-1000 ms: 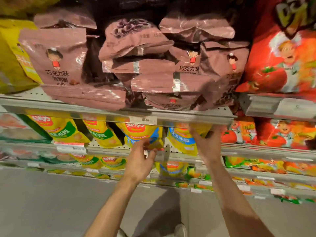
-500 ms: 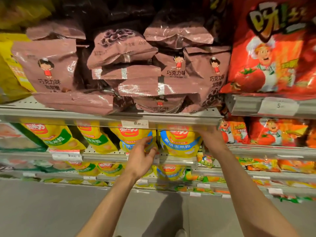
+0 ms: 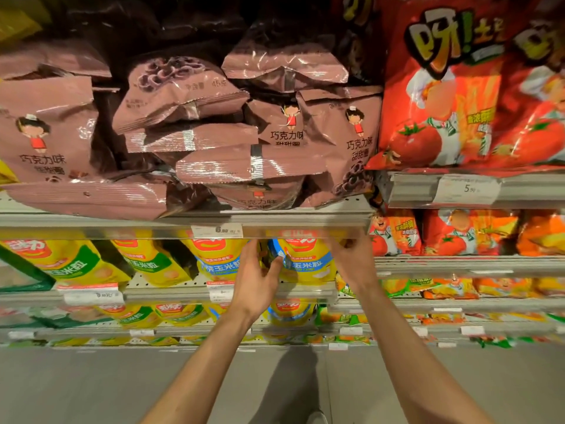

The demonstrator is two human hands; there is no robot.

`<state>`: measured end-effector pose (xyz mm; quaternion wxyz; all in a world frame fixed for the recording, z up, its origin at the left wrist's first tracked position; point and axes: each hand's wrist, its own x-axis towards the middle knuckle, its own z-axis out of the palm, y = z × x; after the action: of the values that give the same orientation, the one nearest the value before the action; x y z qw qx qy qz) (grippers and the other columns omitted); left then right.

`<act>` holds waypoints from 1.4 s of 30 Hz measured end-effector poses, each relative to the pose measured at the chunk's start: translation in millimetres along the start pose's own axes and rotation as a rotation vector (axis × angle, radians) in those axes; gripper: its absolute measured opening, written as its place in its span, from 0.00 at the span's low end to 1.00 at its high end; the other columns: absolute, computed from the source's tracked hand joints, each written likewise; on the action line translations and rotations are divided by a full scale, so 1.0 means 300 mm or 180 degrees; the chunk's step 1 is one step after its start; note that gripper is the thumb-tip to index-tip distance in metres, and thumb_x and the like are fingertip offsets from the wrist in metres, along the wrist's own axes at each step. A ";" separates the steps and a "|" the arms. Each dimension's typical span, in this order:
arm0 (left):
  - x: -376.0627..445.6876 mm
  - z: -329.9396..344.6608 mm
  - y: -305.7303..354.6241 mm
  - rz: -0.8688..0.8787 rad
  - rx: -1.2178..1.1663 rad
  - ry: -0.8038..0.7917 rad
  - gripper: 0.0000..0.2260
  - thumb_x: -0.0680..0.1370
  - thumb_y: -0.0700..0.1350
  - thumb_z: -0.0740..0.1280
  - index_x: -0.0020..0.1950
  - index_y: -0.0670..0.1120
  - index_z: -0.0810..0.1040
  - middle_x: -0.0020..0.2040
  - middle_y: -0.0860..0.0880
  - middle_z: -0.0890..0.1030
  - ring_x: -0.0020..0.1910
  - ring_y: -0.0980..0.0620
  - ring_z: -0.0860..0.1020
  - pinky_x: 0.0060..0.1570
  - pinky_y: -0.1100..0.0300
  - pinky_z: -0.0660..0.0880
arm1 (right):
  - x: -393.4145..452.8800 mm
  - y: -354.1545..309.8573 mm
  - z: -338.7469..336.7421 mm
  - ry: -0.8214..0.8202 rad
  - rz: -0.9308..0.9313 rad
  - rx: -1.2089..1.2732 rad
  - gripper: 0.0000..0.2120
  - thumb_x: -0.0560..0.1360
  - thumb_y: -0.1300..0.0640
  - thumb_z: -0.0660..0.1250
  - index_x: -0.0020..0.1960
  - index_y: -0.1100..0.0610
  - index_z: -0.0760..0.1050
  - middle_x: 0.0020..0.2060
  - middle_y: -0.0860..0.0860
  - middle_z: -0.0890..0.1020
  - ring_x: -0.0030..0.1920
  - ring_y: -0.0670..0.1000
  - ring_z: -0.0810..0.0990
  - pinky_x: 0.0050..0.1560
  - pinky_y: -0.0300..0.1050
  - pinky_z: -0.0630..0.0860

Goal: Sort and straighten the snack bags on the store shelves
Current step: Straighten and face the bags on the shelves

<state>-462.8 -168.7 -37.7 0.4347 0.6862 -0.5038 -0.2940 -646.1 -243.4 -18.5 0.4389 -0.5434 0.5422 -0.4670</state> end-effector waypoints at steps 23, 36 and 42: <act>0.023 -0.006 -0.033 -0.0217 -0.0261 -0.0153 0.21 0.83 0.38 0.65 0.75 0.47 0.68 0.65 0.52 0.70 0.56 0.58 0.78 0.50 0.60 0.80 | -0.118 0.080 0.078 0.0676 -0.0504 -0.1064 0.26 0.76 0.50 0.75 0.68 0.58 0.68 0.61 0.53 0.74 0.63 0.50 0.70 0.62 0.40 0.66; -0.010 -0.075 -0.133 -0.0146 -0.0373 0.0106 0.19 0.82 0.37 0.66 0.73 0.48 0.73 0.67 0.52 0.76 0.54 0.65 0.79 0.52 0.67 0.78 | -0.173 0.111 0.112 0.0827 -0.0228 -0.0931 0.41 0.77 0.49 0.74 0.82 0.56 0.56 0.78 0.54 0.65 0.79 0.53 0.61 0.78 0.53 0.62; -0.019 -0.248 -0.255 -0.0160 -0.0432 0.0097 0.15 0.80 0.36 0.67 0.66 0.48 0.77 0.59 0.50 0.81 0.56 0.56 0.81 0.55 0.59 0.80 | -0.291 0.123 0.216 0.1244 -0.0349 -0.0878 0.36 0.77 0.52 0.73 0.80 0.52 0.60 0.72 0.53 0.70 0.72 0.55 0.69 0.70 0.57 0.71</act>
<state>-368.7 -132.2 -72.7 0.4803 0.6719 -0.4586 -0.3278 -587.0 -159.1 -69.2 0.2214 -0.5261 0.6451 -0.5080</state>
